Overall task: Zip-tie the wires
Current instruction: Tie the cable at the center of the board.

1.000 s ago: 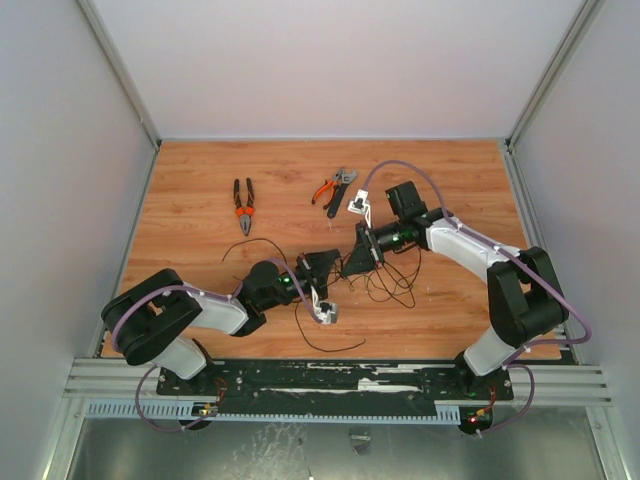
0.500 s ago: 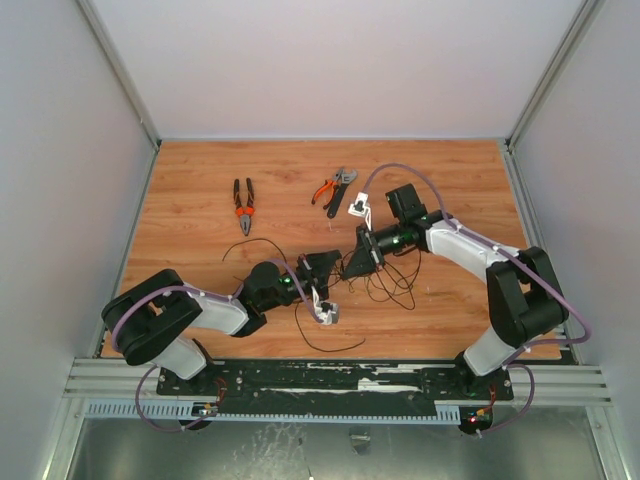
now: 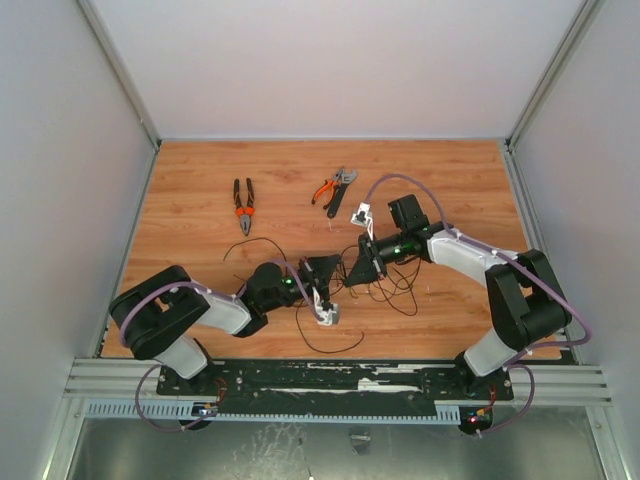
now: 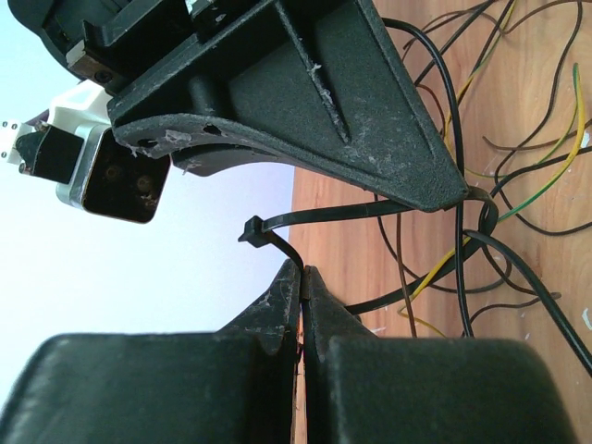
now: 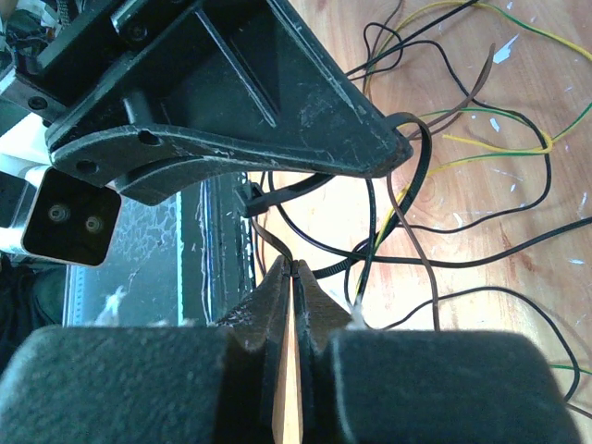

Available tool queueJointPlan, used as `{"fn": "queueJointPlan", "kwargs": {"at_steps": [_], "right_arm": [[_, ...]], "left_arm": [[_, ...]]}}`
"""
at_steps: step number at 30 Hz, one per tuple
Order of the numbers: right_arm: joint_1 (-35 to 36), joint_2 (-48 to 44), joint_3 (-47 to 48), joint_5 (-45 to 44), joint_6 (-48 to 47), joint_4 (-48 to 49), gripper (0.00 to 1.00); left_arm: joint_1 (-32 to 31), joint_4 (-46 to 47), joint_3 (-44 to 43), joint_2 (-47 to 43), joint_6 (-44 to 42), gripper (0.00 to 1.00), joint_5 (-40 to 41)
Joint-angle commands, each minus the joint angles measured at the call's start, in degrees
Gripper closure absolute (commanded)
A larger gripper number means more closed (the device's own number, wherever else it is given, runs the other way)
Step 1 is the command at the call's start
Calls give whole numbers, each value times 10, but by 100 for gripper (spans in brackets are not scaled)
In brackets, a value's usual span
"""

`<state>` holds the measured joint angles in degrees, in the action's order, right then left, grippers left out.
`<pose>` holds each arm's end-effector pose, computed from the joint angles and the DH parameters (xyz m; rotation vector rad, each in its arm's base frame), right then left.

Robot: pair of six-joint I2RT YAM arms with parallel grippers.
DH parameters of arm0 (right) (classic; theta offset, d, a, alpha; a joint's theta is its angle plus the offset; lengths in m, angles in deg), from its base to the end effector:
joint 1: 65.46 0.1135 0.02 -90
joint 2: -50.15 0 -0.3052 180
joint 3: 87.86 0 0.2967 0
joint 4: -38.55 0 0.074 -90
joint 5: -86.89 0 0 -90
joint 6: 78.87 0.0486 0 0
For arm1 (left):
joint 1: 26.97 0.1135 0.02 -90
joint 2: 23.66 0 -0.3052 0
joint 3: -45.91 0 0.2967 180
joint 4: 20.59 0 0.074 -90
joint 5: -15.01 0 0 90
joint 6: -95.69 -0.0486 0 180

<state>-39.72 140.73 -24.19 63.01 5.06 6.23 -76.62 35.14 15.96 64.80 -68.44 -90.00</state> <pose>0.2830 0.1858 0.2039 -1.0483 2.1436 1.6168 0.1766 -0.2273 0.1597 1.5118 0.5790 0.1176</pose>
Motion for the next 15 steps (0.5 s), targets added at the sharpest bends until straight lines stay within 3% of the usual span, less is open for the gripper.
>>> {"fn": "queueJointPlan", "kwargs": {"at_steps": [1,15], "right_arm": [[0,-20,-8,-6,9,32,100],[0,1,8,11,10,11,100]], "left_arm": [[-5,42,13,10,12,100,-9],[-10,105,36,41,4,100,13]]}}
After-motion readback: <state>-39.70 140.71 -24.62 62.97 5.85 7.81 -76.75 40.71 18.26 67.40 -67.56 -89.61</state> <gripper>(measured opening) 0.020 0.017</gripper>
